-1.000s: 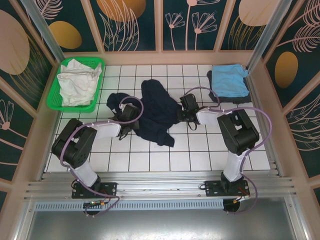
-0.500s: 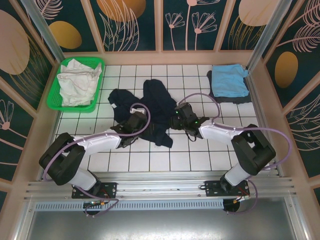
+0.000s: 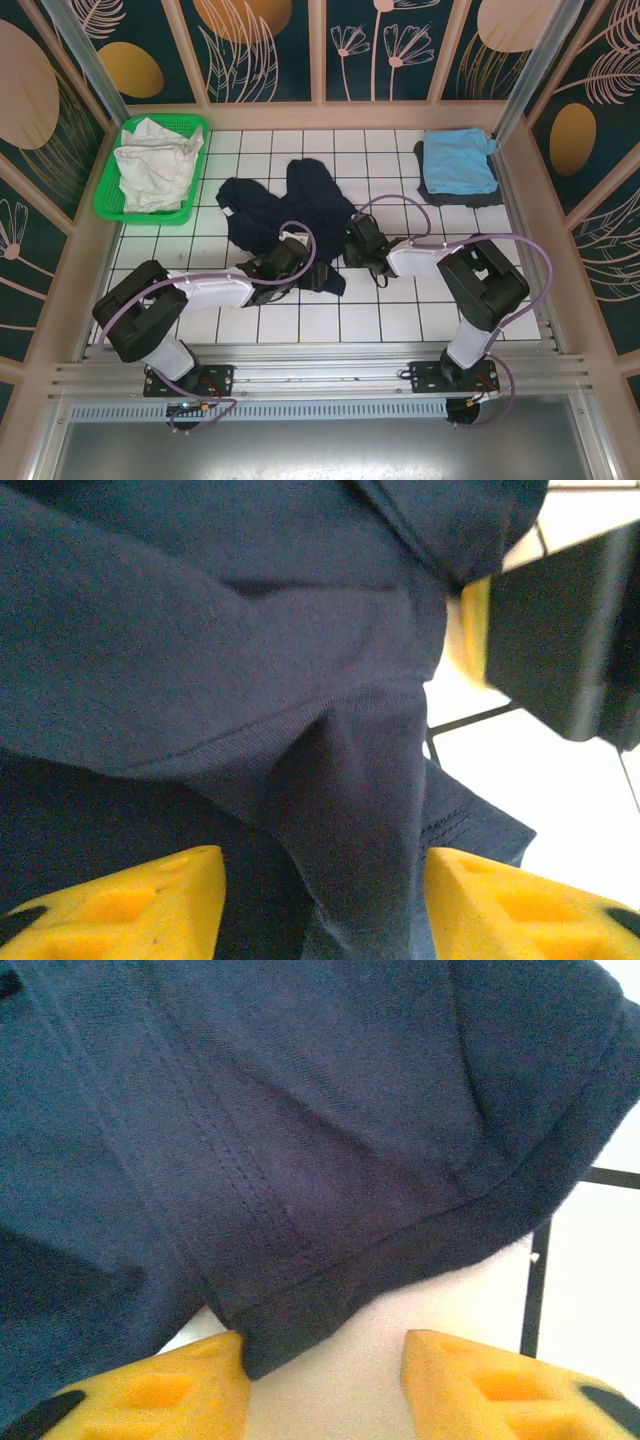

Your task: Fold and stack the t-shirts

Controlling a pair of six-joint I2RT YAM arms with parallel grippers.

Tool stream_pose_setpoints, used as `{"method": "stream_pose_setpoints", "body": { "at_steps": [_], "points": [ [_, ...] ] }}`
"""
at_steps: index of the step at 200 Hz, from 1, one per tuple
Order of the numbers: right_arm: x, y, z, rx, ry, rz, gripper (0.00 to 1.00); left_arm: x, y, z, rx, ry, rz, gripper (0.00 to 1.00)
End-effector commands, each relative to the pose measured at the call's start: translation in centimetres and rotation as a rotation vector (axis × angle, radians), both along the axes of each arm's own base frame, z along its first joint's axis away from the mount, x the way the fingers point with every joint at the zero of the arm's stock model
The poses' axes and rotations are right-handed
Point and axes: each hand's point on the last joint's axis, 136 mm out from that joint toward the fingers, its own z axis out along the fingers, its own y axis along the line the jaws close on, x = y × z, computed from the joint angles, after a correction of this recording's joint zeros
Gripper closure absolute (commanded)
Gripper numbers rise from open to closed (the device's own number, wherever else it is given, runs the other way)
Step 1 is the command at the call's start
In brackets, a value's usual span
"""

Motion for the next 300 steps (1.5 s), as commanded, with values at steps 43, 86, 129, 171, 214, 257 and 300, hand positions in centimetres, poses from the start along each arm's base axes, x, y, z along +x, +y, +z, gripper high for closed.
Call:
{"method": "stream_pose_setpoints", "body": {
  "at_steps": [43, 86, 129, 171, 214, 257, 300],
  "points": [
    [2.0, -1.9, 1.9, -0.08, -0.059, -0.105, 0.96, -0.9, 1.3, -0.8, 0.061, 0.001, 0.024, 0.89],
    [0.8, -4.1, 11.2, 0.03, -0.251, -0.161, 1.0, 0.7, 4.9, 6.8, 0.101, -0.193, 0.137, 1.0],
    [-2.7, -8.0, 23.3, 0.191, -0.475, -0.219, 1.0, 1.8, 10.2, 19.3, 0.13, -0.476, 0.291, 1.0],
    [-6.8, -10.1, 34.7, 0.41, -0.667, -0.196, 1.0, 1.3, 14.2, 34.0, 0.08, -0.731, 0.401, 1.0],
    [-3.4, -11.2, 38.8, 0.344, -0.787, -0.3, 1.0, 3.3, 17.4, 40.3, 0.185, -0.896, 0.573, 1.0],
    [7.5, -13.1, 42.2, 0.364, -0.78, -0.324, 1.0, 13.2, 20.6, 45.8, 0.216, -0.921, 0.607, 1.0],
    [11.9, -15.0, 49.5, 0.433, -0.859, -0.302, 1.0, 19.8, 19.9, 55.4, 0.212, -1.003, 0.565, 1.0]
  ]
}}
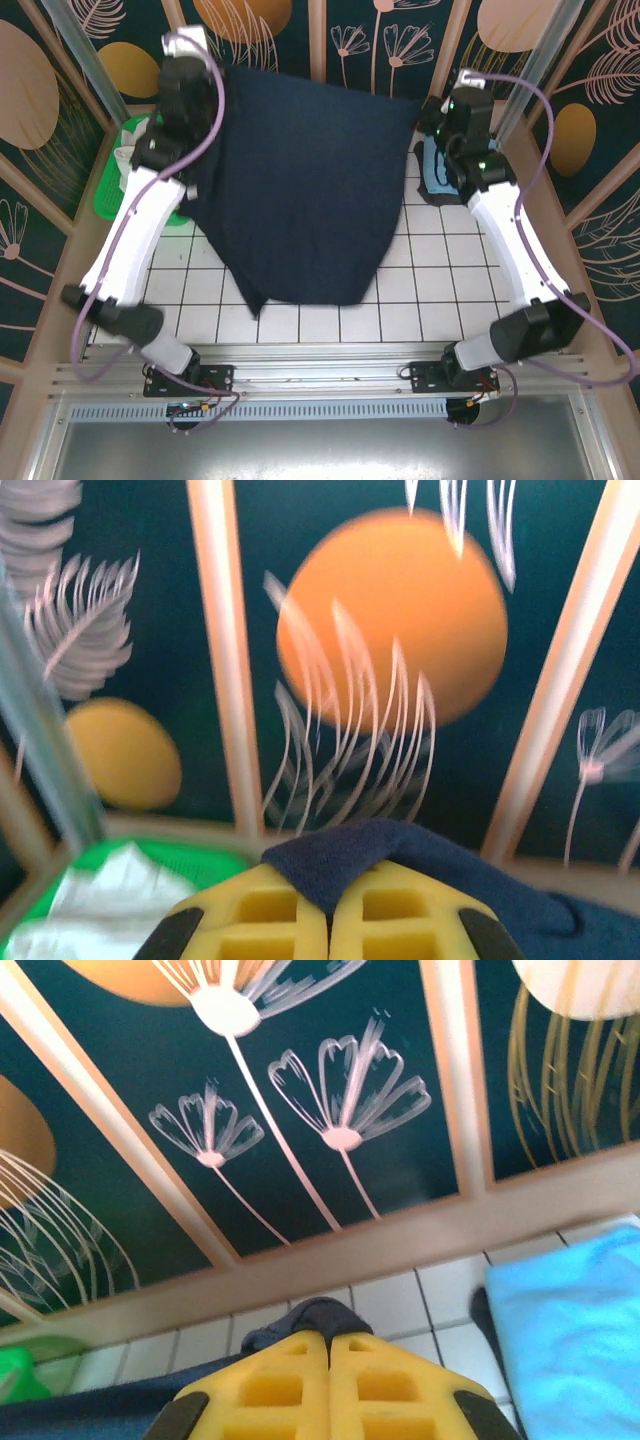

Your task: Fold and stack the t-shirts

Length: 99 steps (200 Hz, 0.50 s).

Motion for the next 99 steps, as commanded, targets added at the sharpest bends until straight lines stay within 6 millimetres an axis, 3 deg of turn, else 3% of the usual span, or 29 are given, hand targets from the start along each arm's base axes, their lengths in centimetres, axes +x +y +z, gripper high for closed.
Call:
{"method": "stream_pose_setpoints", "body": {
  "at_steps": [1, 18, 29, 42, 58, 78, 86, 87, 99],
  "points": [
    [-0.8, -1.9, 8.7, 0.046, -0.18, 0.028, 1.0, -0.8, 0.5, 6.9, 0.03, -0.11, -0.037, 1.0],
    [-1.8, -2.2, 10.3, 0.052, -0.2, 0.046, 1.0, -2.5, 0.4, 9.7, 0.014, -0.174, -0.079, 1.0],
    [-3.0, -2.1, 10.4, 0.057, -0.21, 0.069, 1.0, -3.6, 0.7, 9.6, 0.007, -0.164, -0.087, 1.0],
    [-4.7, -1.7, 8.7, 0.073, -0.199, 0.103, 1.0, -5.2, 1.0, 8.3, -0.013, -0.156, -0.106, 1.0],
    [-6.6, -1.3, 4.3, 0.1, -0.159, 0.136, 1.0, -7.4, 0.6, 3.7, -0.05, -0.164, -0.171, 1.0],
    [-8.9, -1.3, -3.9, 0.132, -0.043, 0.148, 1.0, -10.1, 0.6, -4.5, -0.122, -0.09, -0.226, 1.0],
    [-9.9, -1.4, -7.1, 0.148, 0.003, 0.144, 1.0, -10.9, 0.4, -8.2, -0.154, -0.042, -0.252, 1.0],
    [-10.0, -1.4, -7.7, 0.15, 0.013, 0.144, 1.0, -10.8, 0.3, -9.6, -0.152, -0.014, -0.253, 1.0],
    [-11.3, -1.9, -11.1, 0.157, 0.058, 0.123, 1.0, -11.7, 0.4, -13.0, -0.183, 0.031, -0.257, 1.0]
  ]
}}
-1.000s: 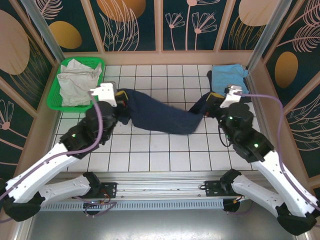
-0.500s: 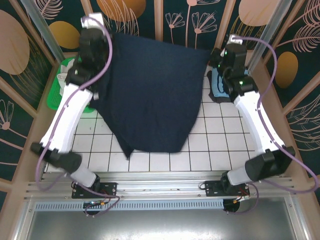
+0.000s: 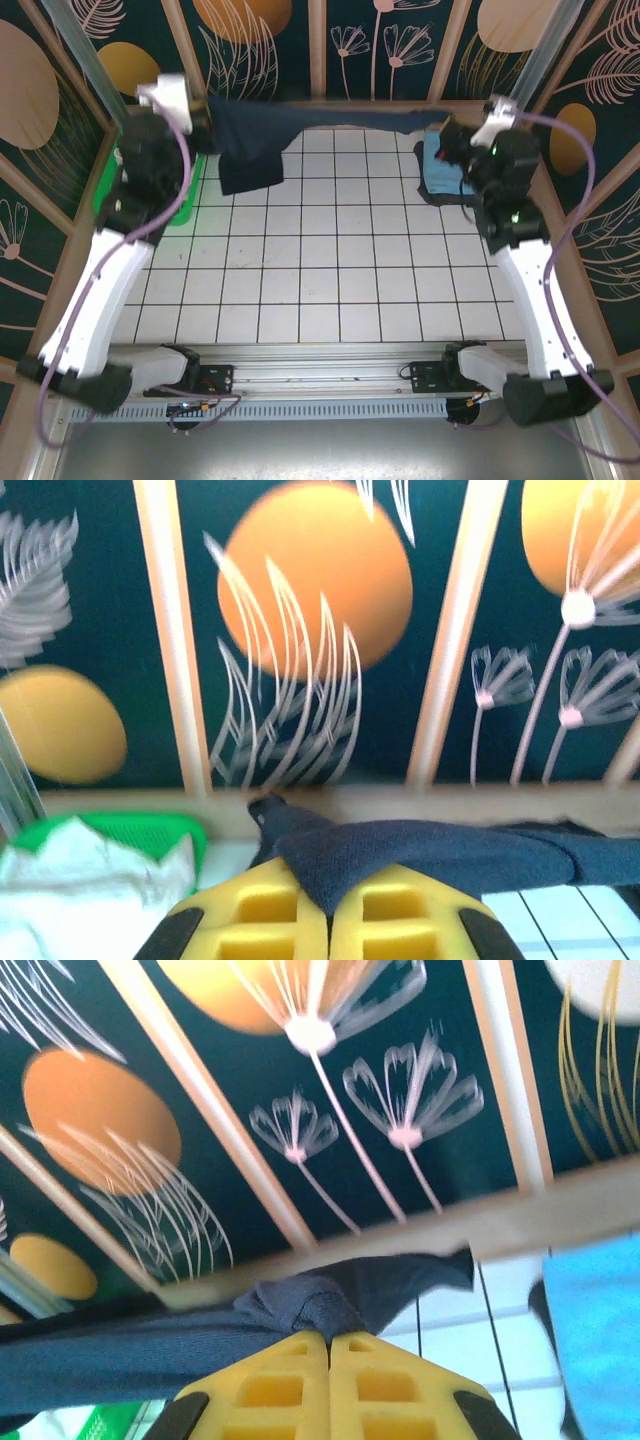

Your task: Fold and stack the t-shirts

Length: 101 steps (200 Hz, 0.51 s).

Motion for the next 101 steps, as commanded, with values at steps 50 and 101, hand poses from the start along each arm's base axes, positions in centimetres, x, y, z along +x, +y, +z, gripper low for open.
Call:
{"method": "stream_pose_setpoints", "body": {
  "at_steps": [50, 101],
  "points": [
    [-2.7, -2.5, -3.1, -0.02, 0.063, -0.108, 1.0, -2.4, 0.7, 0.2, -0.113, -0.032, -0.014, 1.0],
    [-3.9, -3.4, 3.1, -0.068, -0.034, -0.142, 1.0, -4.4, 1.5, 5.8, -0.113, -0.118, -0.015, 1.0]
  ]
}}
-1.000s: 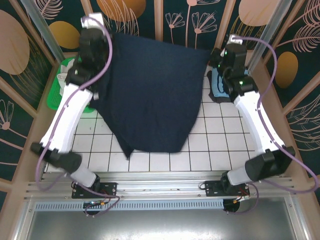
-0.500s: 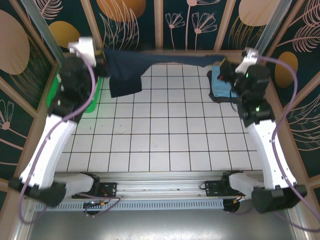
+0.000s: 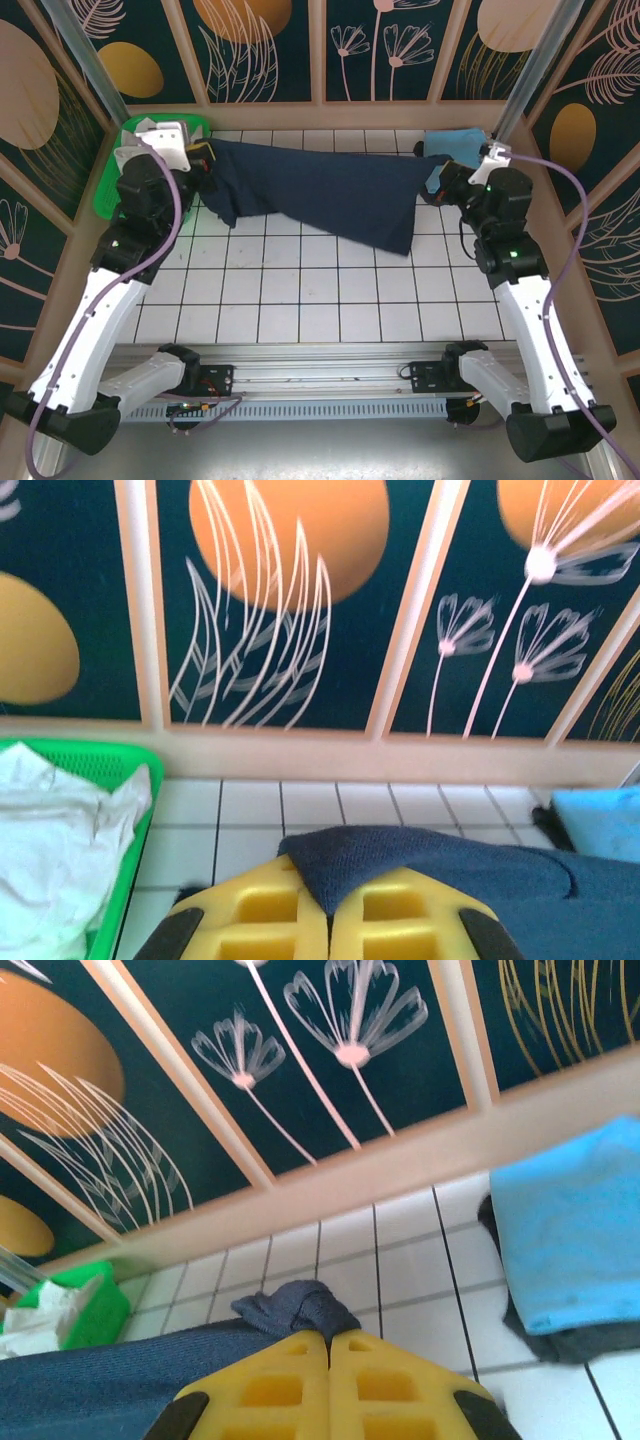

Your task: Fold and stack the t-shirts

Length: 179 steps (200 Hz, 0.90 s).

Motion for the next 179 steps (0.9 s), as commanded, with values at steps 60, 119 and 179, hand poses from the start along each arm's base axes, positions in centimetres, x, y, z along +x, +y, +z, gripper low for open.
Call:
{"method": "stream_pose_setpoints", "body": {
  "at_steps": [60, 119, 179],
  "points": [
    [-5.0, -2.5, 12.8, -0.045, -0.247, -0.082, 1.0, -7.5, 3.0, 14.7, -0.045, -0.311, 0.005, 1.0],
    [0.8, -1.5, 9.2, -0.064, -0.145, -0.071, 1.0, 0.1, 4.4, 9.2, 0.054, -0.156, 0.238, 1.0],
    [10.0, -0.9, 12.1, -0.053, -0.139, -0.066, 1.0, 9.1, 2.3, 18.7, 0.131, -0.266, 0.307, 1.0]
  ]
}}
